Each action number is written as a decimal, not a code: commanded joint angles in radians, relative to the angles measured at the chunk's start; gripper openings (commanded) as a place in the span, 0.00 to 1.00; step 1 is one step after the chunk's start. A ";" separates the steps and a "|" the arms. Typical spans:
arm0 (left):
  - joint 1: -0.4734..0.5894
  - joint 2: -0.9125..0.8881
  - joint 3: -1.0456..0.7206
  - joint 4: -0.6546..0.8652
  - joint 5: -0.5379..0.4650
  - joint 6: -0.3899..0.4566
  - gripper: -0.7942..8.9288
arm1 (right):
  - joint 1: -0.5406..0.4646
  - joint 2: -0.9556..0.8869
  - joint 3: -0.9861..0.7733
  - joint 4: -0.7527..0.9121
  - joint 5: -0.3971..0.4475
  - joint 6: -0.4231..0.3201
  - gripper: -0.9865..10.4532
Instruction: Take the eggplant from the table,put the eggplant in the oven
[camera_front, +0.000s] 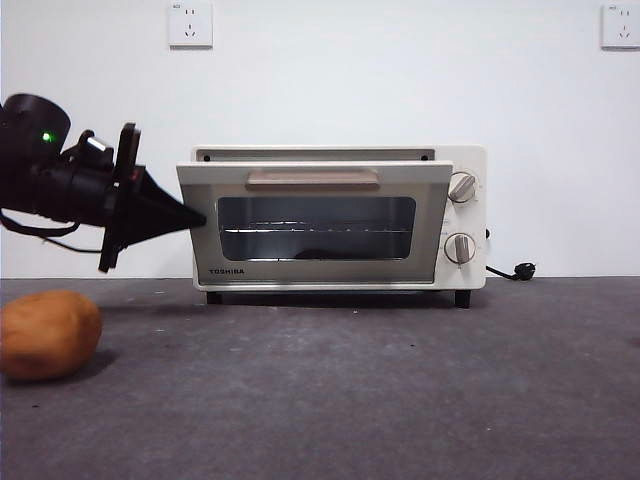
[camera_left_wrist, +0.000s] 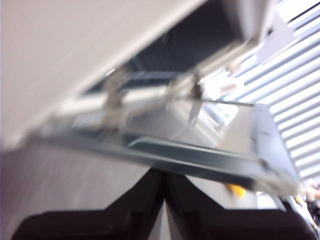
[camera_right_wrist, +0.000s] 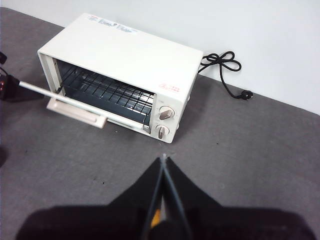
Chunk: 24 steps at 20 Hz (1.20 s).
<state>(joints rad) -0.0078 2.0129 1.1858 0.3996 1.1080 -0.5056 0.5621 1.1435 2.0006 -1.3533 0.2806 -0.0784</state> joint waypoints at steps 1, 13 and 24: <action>-0.005 0.005 0.002 0.087 -0.031 -0.114 0.07 | 0.001 0.000 -0.001 -0.021 0.000 0.000 0.08; -0.007 0.005 0.042 0.170 -0.147 -0.150 0.07 | 0.001 0.000 -0.001 -0.022 0.000 0.000 0.08; -0.009 -0.071 0.067 0.157 -0.113 -0.169 0.07 | 0.001 0.000 -0.001 -0.022 0.000 0.000 0.08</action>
<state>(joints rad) -0.0143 1.9556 1.2495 0.5507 0.9863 -0.6670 0.5621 1.1439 2.0006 -1.3537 0.2806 -0.0784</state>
